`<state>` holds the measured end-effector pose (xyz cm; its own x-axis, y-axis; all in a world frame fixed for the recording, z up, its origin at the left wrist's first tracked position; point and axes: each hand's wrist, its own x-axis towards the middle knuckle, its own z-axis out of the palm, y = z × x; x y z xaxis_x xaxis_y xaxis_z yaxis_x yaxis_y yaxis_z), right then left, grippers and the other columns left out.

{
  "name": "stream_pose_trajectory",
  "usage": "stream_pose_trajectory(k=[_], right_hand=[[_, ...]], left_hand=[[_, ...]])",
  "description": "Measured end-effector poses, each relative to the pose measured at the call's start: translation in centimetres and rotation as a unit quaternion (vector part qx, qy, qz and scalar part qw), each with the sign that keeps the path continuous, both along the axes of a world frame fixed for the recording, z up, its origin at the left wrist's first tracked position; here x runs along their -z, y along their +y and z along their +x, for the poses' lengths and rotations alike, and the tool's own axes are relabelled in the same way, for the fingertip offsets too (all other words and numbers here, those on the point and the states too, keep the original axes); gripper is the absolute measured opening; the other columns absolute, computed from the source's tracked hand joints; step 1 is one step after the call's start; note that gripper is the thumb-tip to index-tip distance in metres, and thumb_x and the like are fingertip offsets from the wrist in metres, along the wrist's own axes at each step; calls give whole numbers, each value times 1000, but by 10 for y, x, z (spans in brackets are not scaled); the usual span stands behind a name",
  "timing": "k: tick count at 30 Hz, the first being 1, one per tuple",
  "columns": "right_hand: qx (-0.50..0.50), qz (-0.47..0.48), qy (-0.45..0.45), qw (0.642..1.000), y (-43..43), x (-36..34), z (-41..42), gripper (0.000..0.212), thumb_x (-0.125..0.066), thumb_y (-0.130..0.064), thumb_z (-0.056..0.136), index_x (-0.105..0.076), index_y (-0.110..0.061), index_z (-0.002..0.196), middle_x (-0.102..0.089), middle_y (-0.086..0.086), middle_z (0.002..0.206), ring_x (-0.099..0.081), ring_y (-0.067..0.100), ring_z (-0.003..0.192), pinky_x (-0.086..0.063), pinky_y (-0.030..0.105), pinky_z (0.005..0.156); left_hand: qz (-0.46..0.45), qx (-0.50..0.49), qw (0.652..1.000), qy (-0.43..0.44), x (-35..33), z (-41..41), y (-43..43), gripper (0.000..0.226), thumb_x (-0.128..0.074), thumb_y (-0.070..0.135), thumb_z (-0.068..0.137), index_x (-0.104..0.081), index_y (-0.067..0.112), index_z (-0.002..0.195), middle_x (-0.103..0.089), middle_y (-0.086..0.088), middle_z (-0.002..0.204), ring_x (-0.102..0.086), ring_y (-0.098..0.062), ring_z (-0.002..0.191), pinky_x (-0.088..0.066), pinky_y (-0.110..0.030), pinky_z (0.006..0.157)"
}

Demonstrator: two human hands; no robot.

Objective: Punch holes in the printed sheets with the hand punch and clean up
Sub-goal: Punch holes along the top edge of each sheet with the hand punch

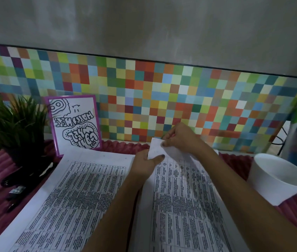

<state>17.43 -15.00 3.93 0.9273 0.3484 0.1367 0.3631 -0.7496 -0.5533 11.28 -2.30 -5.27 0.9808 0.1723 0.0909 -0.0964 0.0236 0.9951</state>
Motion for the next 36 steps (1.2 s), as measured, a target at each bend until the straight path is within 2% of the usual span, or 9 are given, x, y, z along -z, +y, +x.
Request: stream_pose_trajectory(k=[7, 12, 14, 16, 19, 21, 25, 28, 36], right_hand=[[-17, -82, 21, 996, -14, -14, 1, 16, -76, -5, 78, -74, 6, 90, -74, 14, 93, -63, 17, 74, -55, 36, 79], [-27, -87, -2, 996, -14, -11, 2, 15, -73, -9, 81, -75, -3, 95, -73, 9, 99, -65, 19, 86, -50, 30, 77], [-13, -6, -26, 1000, -16, -13, 5, 30, -71, -11, 82, -70, -10, 111, -69, 5, 102, -64, 20, 94, -49, 29, 77], [27, 168, -61, 984, -17, -17, 7, 55, -72, -10, 81, -54, -20, 131, -62, 2, 95, -61, 16, 83, -50, 25, 68], [51, 504, -39, 861, -11, -21, 5, 35, -66, 0, 82, -59, 0, 117, -63, 6, 78, -59, 17, 59, -46, 24, 46], [11, 629, 2, 777, -2, -18, 4, 15, -60, -1, 79, -63, 7, 92, -65, 15, 71, -60, 24, 56, -47, 28, 51], [-39, 683, 27, 728, 14, -12, 5, 9, -55, -10, 76, -56, -2, 80, -64, 18, 69, -62, 28, 61, -53, 31, 58], [-57, 700, 8, 711, 16, -14, 7, 6, -53, -9, 79, -53, -3, 80, -64, 16, 67, -62, 27, 59, -52, 31, 58], [-83, 675, 17, 733, 19, -18, 12, 12, -53, -14, 76, -58, -3, 78, -61, 21, 75, -59, 29, 62, -50, 31, 59]], left_hand=[[16, 18, 999, -35, -2, -2, -4, 25, -62, 11, 93, -67, 10, 118, -74, -2, 105, -70, -17, 97, -56, -32, 88], [65, -14, 997, -42, 3, 3, -4, 22, -50, 28, 100, -67, 14, 104, -70, -5, 93, -65, -20, 87, -52, -48, 88], [82, -26, 995, -45, 4, 3, -5, 25, -48, 29, 101, -65, 12, 104, -69, -9, 93, -65, -22, 86, -51, -49, 89], [82, -33, 995, -54, 5, 2, -7, 25, -47, 26, 102, -65, 10, 108, -72, -12, 99, -68, -25, 94, -53, -44, 89], [87, -27, 992, -81, 8, 4, -7, 26, -46, 25, 102, -65, 7, 107, -69, -21, 90, -66, -28, 82, -52, -42, 77], [93, -26, 991, -91, 9, 4, -7, 29, -46, 29, 101, -63, 5, 101, -61, -18, 73, -55, -20, 65, -44, -37, 63], [108, -35, 988, -103, 12, 5, -4, 28, -46, 23, 102, -60, 0, 94, -37, 8, 54, -34, -3, 46, -29, -27, 49], [102, -32, 989, -105, 13, 6, -2, 27, -46, 22, 102, -61, 1, 97, -38, 9, 54, -34, -3, 45, -29, -25, 49], [78, 4, 989, -127, 18, 12, -4, 35, -46, 41, 94, -65, 12, 103, -59, -29, 80, -53, -16, 73, -44, -36, 66]])
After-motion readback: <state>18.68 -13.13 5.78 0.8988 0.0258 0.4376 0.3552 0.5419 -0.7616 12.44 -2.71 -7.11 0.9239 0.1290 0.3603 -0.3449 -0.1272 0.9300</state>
